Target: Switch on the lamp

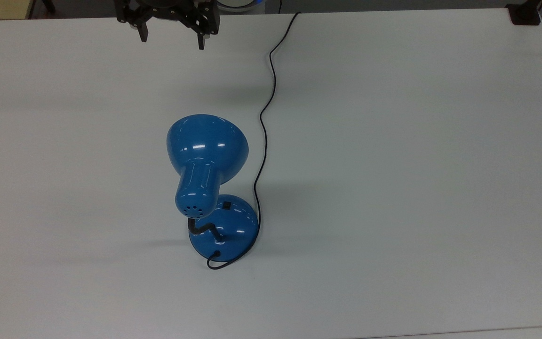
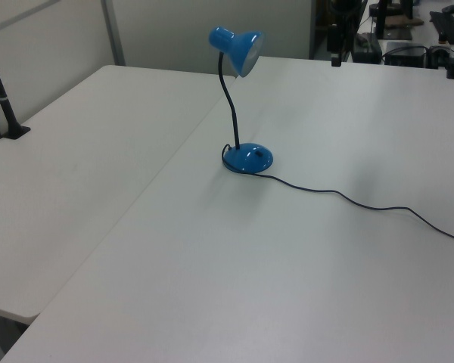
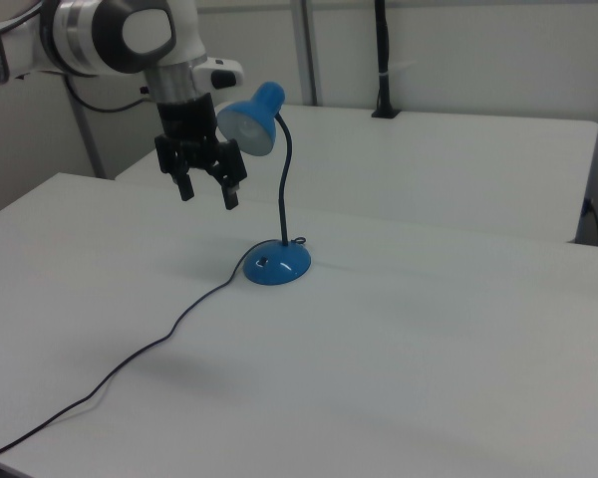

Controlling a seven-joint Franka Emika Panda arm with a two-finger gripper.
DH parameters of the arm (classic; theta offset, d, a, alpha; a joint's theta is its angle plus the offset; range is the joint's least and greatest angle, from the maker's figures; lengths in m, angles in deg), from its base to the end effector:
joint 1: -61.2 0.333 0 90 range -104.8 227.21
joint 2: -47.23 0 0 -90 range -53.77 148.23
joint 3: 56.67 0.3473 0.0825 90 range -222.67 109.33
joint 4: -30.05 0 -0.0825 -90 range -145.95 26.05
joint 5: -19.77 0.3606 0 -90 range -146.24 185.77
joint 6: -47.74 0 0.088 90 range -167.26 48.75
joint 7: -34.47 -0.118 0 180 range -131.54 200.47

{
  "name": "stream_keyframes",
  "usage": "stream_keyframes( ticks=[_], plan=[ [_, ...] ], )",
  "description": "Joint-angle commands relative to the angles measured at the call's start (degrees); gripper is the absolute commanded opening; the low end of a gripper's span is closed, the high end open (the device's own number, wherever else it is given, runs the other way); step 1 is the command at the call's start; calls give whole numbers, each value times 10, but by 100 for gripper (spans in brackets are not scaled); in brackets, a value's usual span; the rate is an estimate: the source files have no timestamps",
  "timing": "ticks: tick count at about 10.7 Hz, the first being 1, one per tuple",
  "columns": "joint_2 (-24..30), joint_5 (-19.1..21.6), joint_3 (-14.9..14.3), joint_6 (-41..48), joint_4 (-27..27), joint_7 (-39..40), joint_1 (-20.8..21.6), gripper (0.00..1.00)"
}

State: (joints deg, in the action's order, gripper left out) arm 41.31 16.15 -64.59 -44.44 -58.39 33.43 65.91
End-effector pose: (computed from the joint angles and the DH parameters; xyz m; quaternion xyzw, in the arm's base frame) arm 0.5659 -0.0347 0.6044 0.9985 -0.0350 -0.0193 0.0383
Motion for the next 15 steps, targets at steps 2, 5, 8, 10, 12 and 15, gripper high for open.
stream_keyframes(
  ticks=[2,5,8,10,12,15],
  plan=[
    [-10,42,-3,-18,7,54,-4,100],
    [-10,37,-2,-15,5,106,-6,100],
    [-3,39,2,-22,-6,93,-6,100],
    [-2,42,2,-24,-6,91,-7,100],
    [-3,41,3,-26,-13,105,-6,100],
    [-11,43,6,-104,-51,118,1,26]
  ],
)
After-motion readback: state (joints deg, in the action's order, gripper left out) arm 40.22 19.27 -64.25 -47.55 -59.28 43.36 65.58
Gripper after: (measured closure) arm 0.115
